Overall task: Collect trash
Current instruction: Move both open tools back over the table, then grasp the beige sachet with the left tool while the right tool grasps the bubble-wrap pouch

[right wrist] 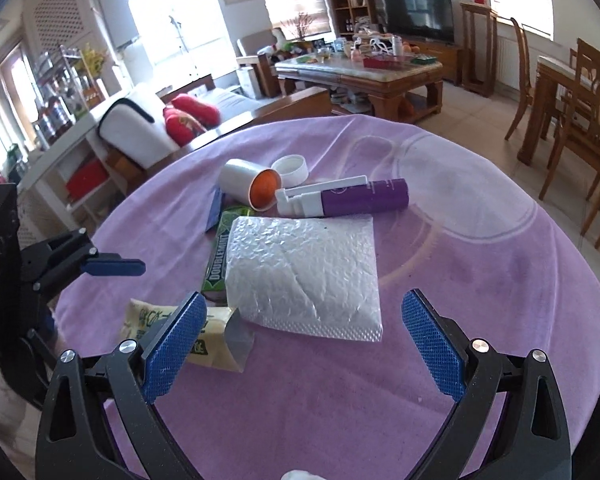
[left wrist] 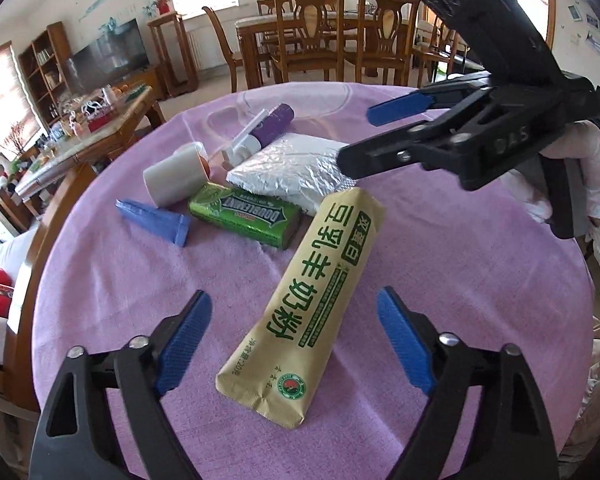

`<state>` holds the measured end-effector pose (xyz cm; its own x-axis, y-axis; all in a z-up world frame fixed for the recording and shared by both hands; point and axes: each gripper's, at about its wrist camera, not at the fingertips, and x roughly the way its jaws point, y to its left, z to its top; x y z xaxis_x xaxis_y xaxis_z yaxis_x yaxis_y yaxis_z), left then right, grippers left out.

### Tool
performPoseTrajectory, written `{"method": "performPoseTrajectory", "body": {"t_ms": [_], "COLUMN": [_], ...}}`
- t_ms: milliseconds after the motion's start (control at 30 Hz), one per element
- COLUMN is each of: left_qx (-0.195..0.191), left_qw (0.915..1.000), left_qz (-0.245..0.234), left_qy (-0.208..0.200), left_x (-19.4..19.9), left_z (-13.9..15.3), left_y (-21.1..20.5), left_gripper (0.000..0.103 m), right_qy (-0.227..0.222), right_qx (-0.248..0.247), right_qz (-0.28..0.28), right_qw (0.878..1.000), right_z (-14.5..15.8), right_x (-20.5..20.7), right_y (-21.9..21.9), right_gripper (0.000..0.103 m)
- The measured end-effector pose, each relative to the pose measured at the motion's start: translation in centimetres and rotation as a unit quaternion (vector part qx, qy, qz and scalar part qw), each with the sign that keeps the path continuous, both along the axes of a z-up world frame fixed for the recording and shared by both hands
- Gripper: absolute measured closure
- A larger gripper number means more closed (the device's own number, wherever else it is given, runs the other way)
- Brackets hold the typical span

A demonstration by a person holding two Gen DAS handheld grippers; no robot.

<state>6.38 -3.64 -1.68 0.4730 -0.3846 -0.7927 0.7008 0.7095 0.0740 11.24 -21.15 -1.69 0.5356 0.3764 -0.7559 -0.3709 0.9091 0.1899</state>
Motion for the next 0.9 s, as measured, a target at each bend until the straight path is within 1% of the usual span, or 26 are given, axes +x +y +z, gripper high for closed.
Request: {"method": "performPoseTrajectory", "body": {"t_ms": [100, 200, 267, 367, 400, 500, 567, 800, 833, 867, 900], "left_qx": [-0.001, -0.001, -0.004, -0.014, -0.023, -0.033, -0.032, -0.036, -0.038, -0.043, -0.048], "left_qw": [0.9999, 0.9997, 0.9995, 0.9991, 0.9987, 0.9981, 0.9981, 0.9979, 0.9977, 0.9973, 0.997], "left_qz": [-0.005, -0.011, -0.013, -0.006, -0.005, -0.004, -0.005, -0.002, -0.003, -0.004, -0.003], "left_qy": [0.014, 0.022, 0.028, 0.039, 0.045, 0.053, 0.053, 0.055, 0.056, 0.059, 0.061], "left_x": [0.4, 0.6, 0.7, 1.0, 1.1, 1.1, 1.0, 1.1, 1.0, 0.9, 0.8], "left_z": [-0.4, -0.8, -1.0, -1.2, -1.1, -1.1, -1.1, -0.9, -0.9, -0.8, -0.7], "left_y": [-0.3, -0.4, -0.3, 0.1, 0.3, 0.6, 0.5, 0.1, 0.1, 0.3, 0.4], "left_gripper": [0.03, 0.034, 0.044, 0.052, 0.054, 0.054, 0.054, 0.055, 0.061, 0.064, 0.065], "right_qy": [0.018, 0.025, 0.028, 0.034, 0.039, 0.052, 0.05, 0.042, 0.04, 0.04, 0.042], "right_qx": [-0.005, -0.021, -0.027, -0.022, -0.02, -0.003, 0.0, -0.009, -0.016, -0.01, 0.0], "right_qz": [0.009, 0.011, 0.009, 0.008, 0.01, 0.013, 0.015, 0.016, 0.019, 0.017, 0.015], "right_qw": [1.0, 0.999, 0.999, 0.999, 0.999, 0.999, 0.999, 0.999, 0.999, 0.999, 0.999], "right_z": [-0.6, -1.1, -1.4, -1.6, -1.8, -2.2, -2.3, -2.4, -2.4, -2.3, -2.2], "right_x": [1.2, 2.1, 2.5, 3.4, 3.6, 4.0, 4.1, 4.5, 4.5, 4.5, 4.6], "right_y": [0.8, 1.1, 1.2, 1.2, 1.2, 0.9, 0.8, 1.1, 1.3, 1.2, 0.9], "right_gripper": [0.007, 0.007, 0.007, 0.005, 0.005, 0.005, 0.005, 0.005, 0.007, 0.011, 0.017]}}
